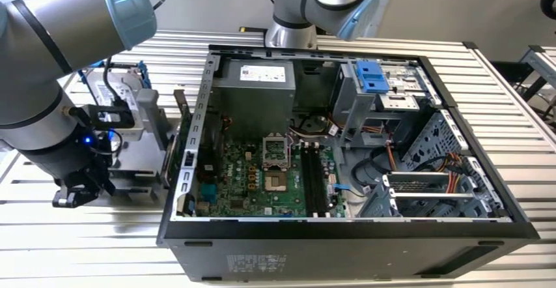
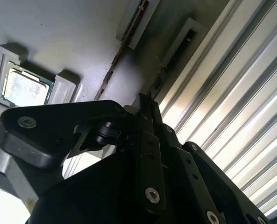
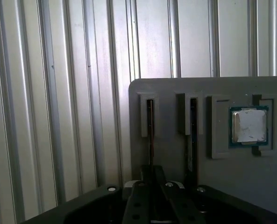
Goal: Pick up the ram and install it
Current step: 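Pick up the ram and move it above insertion slot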
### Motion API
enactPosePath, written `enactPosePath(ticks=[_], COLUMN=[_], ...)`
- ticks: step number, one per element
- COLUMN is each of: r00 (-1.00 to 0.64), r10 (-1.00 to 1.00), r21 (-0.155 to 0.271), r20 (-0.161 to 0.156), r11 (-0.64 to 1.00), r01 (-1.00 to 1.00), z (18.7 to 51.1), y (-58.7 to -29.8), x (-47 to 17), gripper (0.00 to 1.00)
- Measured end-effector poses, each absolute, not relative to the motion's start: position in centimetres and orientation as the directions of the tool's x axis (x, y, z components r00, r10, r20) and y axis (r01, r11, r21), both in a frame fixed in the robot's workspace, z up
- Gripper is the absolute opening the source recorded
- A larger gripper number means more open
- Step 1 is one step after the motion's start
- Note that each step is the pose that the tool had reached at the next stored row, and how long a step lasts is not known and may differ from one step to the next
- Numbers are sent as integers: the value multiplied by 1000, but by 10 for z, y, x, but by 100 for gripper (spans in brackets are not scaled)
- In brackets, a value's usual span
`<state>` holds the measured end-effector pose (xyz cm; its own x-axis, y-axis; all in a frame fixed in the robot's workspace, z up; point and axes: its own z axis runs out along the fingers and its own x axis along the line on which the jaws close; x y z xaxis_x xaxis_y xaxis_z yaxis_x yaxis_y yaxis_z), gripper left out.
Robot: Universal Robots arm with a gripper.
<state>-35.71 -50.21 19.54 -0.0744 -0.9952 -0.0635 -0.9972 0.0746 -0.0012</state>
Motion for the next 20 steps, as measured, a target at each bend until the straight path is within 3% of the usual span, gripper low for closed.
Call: enactPosePath(ticks=[20], r00=[-74], r10=[-995], r21=[-1], r20=[-64], r11=[75], r01=[-997], z=[195], y=[-502], x=[-357], gripper=[0])
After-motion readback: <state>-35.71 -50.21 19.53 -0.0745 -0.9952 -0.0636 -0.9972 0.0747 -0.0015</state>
